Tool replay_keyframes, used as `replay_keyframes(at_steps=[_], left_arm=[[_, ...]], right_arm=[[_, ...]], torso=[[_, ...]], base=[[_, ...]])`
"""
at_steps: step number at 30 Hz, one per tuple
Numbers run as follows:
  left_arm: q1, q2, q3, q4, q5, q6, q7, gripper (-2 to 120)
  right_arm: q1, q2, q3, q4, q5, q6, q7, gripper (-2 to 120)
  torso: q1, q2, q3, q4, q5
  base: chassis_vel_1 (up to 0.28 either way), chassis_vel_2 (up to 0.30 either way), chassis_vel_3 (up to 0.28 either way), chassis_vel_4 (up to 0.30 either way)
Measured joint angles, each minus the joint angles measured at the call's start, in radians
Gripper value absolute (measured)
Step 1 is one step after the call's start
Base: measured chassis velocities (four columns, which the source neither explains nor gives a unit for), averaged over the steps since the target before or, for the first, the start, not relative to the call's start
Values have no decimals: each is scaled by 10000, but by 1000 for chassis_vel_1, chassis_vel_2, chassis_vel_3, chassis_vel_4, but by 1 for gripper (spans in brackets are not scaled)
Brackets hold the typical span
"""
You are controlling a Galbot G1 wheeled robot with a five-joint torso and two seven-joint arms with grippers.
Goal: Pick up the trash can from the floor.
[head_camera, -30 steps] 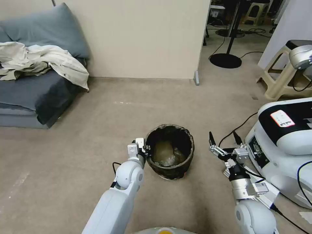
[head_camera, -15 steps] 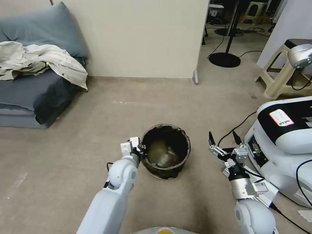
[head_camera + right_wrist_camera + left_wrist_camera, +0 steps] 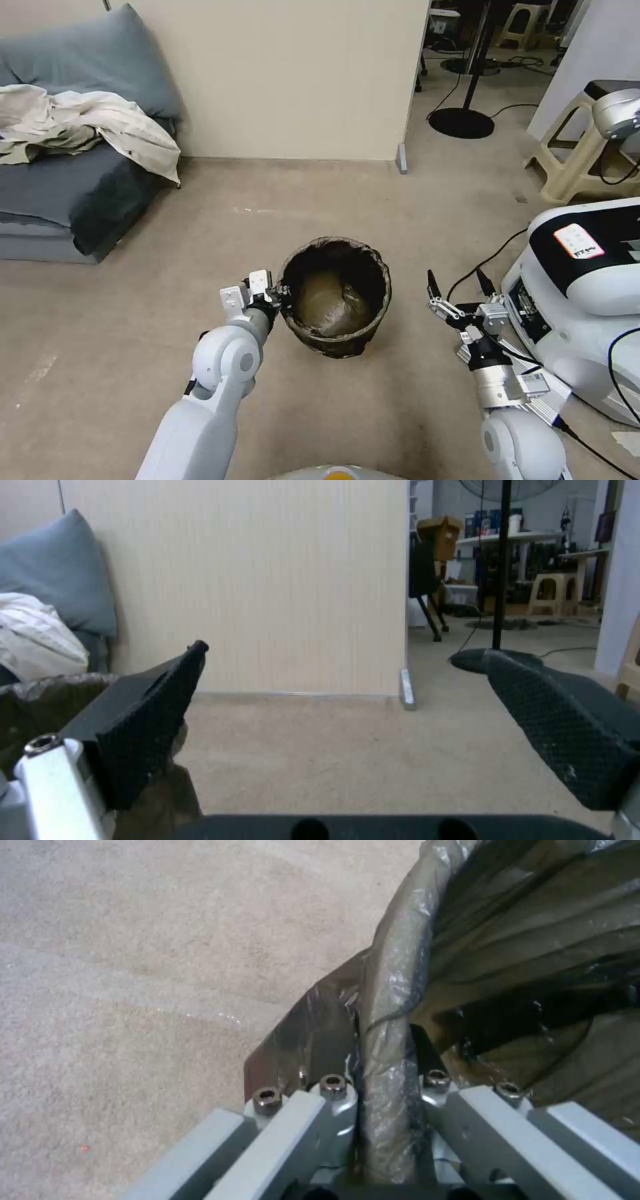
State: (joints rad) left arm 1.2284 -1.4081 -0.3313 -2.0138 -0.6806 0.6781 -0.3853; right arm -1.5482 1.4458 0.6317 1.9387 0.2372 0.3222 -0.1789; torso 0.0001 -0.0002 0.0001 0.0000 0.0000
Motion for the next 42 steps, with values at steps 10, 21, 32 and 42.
replay_keyframes(at_steps=[10,21,32,42], left_arm=[[225,57,-226,-476,-279,101,0,2],[350,50,-345,-758,-373,127,18,2],[362,101,-392,-760,-401,129,42,2],[328,174,-393,-753,-451,129,49,2]], right_arm=[[-21,-5,8,52,12,-6,0,100],[-125,20,35,180,25,-16,0,100],[-146,27,46,190,21,-16,0,100],[-150,42,54,234,7,-28,5,100]], torso=[[-1,1,0,0,0],[-1,1,-1,0,0],[-1,2,-1,0,0],[-2,2,-1,0,0]], base=[[0,0,0,0],[0,0,0,0],[0,0,0,0],[0,0,0,0]])
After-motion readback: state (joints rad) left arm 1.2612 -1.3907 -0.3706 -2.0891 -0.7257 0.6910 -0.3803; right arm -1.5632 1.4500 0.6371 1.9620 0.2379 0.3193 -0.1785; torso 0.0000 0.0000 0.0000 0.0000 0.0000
